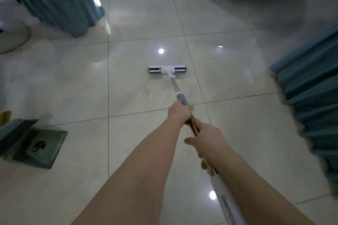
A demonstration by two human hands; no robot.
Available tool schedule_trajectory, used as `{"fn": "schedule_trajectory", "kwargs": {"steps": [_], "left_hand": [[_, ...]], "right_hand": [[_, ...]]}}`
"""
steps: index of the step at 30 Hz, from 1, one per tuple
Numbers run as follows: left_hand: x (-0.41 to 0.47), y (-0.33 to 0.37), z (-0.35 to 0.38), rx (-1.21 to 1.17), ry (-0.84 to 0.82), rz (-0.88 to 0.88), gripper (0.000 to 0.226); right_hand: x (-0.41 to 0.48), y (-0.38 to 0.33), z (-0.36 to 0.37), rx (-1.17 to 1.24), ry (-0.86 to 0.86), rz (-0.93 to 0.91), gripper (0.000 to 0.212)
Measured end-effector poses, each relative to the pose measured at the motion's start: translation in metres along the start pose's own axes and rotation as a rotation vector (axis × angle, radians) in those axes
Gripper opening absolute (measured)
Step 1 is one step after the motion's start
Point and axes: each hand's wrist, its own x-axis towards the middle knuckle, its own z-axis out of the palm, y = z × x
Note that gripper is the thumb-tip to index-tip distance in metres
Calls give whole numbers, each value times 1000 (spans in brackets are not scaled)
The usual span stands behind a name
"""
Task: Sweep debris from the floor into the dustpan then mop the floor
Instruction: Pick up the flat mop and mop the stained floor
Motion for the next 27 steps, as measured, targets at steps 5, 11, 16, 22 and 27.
{"fn": "schedule_trajectory", "kwargs": {"steps": [5, 11, 16, 22, 27], "left_hand": [[62, 13, -53, -3, 39, 39, 35], [54, -14, -84, 23, 56, 82, 24], [2, -60, -65, -35, 68, 22, 33], [-89, -109, -22, -45, 93, -55, 49], [-185, -152, 53, -168, 89, -76, 34]], "right_hand": [[61, -65, 13, 41, -4, -49, 46], [63, -85, 54, 113, -38, -27, 40], [18, -40, 91, 105, -44, -80, 42], [-64, 35, 106, -6, -76, -110, 41], [-151, 136, 98, -121, -80, -119, 55]]}}
